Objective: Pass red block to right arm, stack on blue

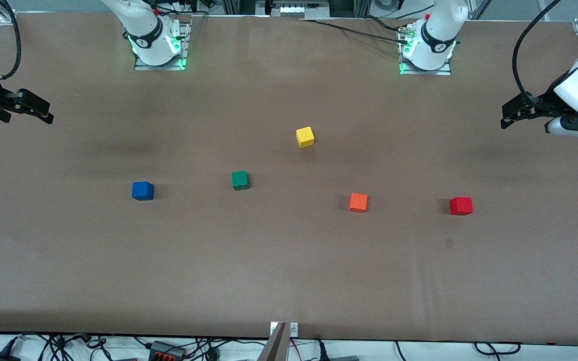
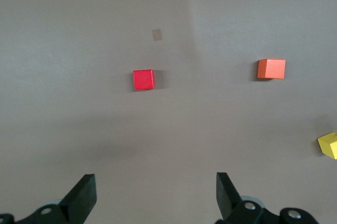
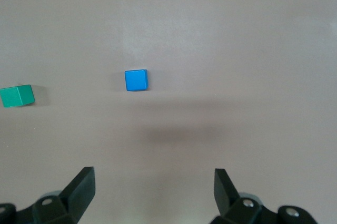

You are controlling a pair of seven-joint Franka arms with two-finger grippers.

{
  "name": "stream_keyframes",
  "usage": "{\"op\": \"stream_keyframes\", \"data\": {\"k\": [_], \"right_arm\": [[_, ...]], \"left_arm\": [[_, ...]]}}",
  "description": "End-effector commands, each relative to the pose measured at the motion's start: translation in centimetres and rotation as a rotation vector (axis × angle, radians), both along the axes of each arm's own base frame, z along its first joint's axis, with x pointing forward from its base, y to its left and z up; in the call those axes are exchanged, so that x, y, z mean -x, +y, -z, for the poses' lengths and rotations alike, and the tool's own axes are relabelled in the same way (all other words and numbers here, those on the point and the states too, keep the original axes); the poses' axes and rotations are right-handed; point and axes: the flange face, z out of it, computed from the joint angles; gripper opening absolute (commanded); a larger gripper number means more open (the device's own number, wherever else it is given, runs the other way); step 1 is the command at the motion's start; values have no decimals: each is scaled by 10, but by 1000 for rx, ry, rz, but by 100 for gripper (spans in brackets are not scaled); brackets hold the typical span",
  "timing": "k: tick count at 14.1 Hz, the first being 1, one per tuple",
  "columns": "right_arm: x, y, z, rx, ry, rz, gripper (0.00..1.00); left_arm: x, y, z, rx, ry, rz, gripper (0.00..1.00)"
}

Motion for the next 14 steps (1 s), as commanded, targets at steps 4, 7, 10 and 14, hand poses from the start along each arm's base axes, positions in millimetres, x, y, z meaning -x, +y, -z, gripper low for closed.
{"op": "stream_keyframes", "data": {"k": [4, 7, 10, 14], "right_arm": [[6, -2, -1, 9, -2, -9, 100], [6, -2, 0, 10, -1, -11, 100], [3, -2, 4, 12, 3, -11, 100], [4, -1, 4, 12, 6, -11, 100]], "left_arm": [[-1, -2, -7, 10, 7, -10, 100], [-2, -2, -6, 9, 6, -9, 100], [-2, -3, -6, 2, 5, -5, 100], [-5, -2, -2, 5, 17, 15, 100]]}}
